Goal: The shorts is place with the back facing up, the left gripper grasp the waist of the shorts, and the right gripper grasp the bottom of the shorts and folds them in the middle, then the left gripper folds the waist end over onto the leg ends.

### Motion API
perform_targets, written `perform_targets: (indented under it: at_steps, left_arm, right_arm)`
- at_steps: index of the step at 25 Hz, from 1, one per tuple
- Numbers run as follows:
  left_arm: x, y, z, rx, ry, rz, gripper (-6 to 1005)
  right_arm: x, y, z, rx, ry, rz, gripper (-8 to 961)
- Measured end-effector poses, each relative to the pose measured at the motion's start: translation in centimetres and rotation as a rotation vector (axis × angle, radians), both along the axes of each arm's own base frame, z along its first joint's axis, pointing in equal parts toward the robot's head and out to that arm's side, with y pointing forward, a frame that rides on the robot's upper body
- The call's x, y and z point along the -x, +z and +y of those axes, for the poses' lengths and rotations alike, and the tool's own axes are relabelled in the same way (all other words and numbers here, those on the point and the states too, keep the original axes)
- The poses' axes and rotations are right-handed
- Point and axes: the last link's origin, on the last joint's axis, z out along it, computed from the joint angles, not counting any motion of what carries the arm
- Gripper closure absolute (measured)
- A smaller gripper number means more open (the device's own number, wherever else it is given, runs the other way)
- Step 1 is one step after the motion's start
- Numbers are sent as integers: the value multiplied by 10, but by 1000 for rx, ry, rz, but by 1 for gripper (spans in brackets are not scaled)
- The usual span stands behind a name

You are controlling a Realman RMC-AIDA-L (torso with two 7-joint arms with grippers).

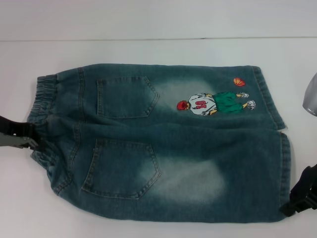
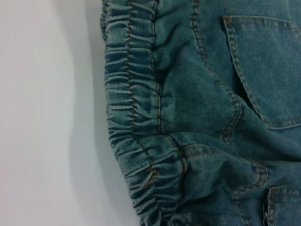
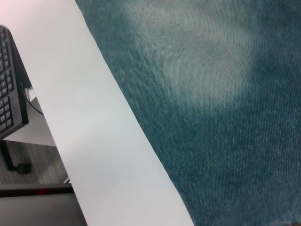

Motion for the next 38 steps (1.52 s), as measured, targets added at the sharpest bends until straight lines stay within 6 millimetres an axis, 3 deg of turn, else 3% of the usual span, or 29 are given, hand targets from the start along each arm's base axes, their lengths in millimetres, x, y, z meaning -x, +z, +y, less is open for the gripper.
perform_targets:
  at_steps: [6,15,20,28,36,38]
  left_arm:
    - [0,0,0,0,0,0,949]
    - [-4,0,1,-1,-6,-22,949]
    - [-2,9,2,-27,16,-34,949]
    - [4,30,6,-169,76,-141,949]
    - [17,31,9,-385,121,-313,949]
    - [20,31,12,-435,129,-332,949]
  right_arm:
    - [0,0,0,0,0,-1,943]
    - [1,4,1,-7,3,21,947]
    - [7,25,4,-85,9,134,947]
    - [6,62,11,-366,-13,452,944]
    - [-28,53,33,-782,-103,586,929]
    - [-29,51,35,-820,-105,603,925]
